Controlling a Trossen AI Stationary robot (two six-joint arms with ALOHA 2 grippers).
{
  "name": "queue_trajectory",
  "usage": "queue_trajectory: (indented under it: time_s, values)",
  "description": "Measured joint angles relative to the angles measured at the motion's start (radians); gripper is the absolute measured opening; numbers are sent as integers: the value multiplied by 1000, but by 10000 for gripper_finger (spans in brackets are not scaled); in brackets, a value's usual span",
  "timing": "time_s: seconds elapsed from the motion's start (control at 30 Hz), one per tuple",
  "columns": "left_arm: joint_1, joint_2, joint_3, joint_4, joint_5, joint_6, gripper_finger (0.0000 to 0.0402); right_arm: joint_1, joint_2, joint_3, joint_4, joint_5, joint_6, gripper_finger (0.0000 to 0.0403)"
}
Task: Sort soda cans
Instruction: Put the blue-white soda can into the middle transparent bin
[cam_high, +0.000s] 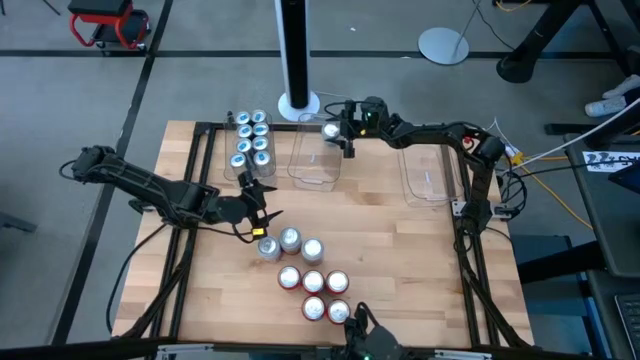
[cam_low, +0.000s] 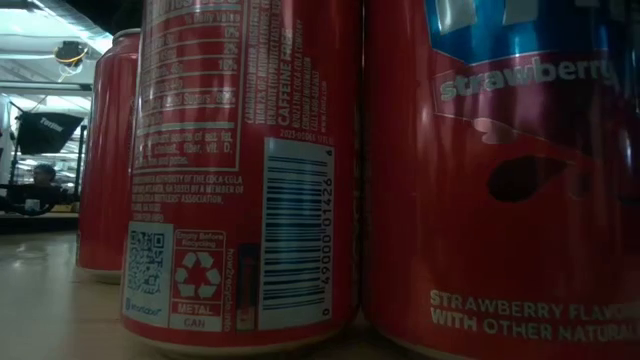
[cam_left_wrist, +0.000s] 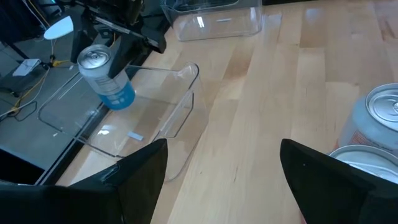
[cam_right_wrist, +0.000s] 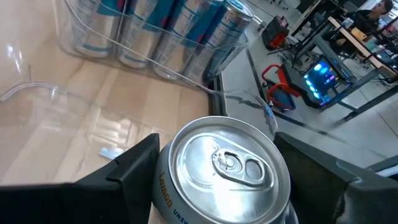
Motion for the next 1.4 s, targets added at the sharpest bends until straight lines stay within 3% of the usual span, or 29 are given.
queue_trajectory:
  time_s: [0.4, 0.7, 0.87, 1.4]
  values:
    - [0, 0, 0, 2, 0, 0, 301, 2, -37, 0, 5, -47, 3, 278]
    - [0, 0, 0, 11, 0, 0, 301, -49, -64, 0, -40, -225, 53, 278]
    - [0, 0, 0, 11, 0, -2, 301, -66, -50, -2, -70, -159, 70, 278]
    - [0, 0, 0, 10, 0, -16, 301, -62, 4, -3, -75, -99, 66, 284]
